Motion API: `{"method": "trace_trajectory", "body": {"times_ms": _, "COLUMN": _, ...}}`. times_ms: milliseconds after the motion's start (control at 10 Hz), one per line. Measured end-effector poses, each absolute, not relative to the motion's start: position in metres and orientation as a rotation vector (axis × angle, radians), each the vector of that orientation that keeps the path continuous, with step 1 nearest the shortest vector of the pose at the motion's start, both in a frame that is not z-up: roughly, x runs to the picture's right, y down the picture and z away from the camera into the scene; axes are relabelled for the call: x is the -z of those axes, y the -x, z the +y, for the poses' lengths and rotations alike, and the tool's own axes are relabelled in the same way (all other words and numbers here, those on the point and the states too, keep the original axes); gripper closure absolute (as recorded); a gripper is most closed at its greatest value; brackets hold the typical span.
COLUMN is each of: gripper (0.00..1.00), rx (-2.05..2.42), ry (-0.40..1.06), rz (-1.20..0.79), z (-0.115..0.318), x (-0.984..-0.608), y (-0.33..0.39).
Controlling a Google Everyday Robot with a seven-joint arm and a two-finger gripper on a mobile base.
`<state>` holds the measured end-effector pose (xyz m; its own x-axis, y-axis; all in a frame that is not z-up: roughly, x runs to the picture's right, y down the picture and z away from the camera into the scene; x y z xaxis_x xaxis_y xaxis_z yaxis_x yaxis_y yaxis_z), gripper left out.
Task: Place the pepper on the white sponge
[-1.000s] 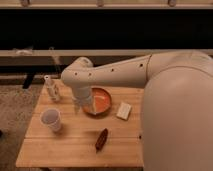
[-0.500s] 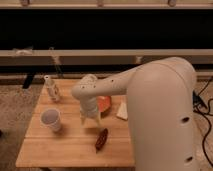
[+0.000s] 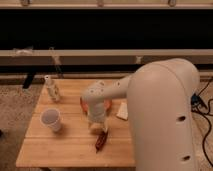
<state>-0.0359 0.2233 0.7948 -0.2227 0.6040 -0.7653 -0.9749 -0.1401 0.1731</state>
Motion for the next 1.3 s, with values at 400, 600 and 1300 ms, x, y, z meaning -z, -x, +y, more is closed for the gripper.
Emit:
{"method": "trace_trajectory", "body": {"times_ms": 400, "gripper": 0.35, "rx": -1.707, "ry": 0.681, "rz": 0.852, "z": 0.235, "x": -0.784, "y": 0.014}}
{"method": "trace_trajectory", "body": {"times_ms": 600, "gripper": 0.35, "rx": -1.710, "ry": 0.727, "rz": 0.867, "z": 0.242, "x": -0.784, "y": 0.013}}
{"method": "trace_trajectory", "body": {"times_ms": 1300, "gripper": 0.74, "rx": -1.672, "ry": 0.853, "rz": 0.937, "z": 0.265, "x": -0.794, "y": 0.016}}
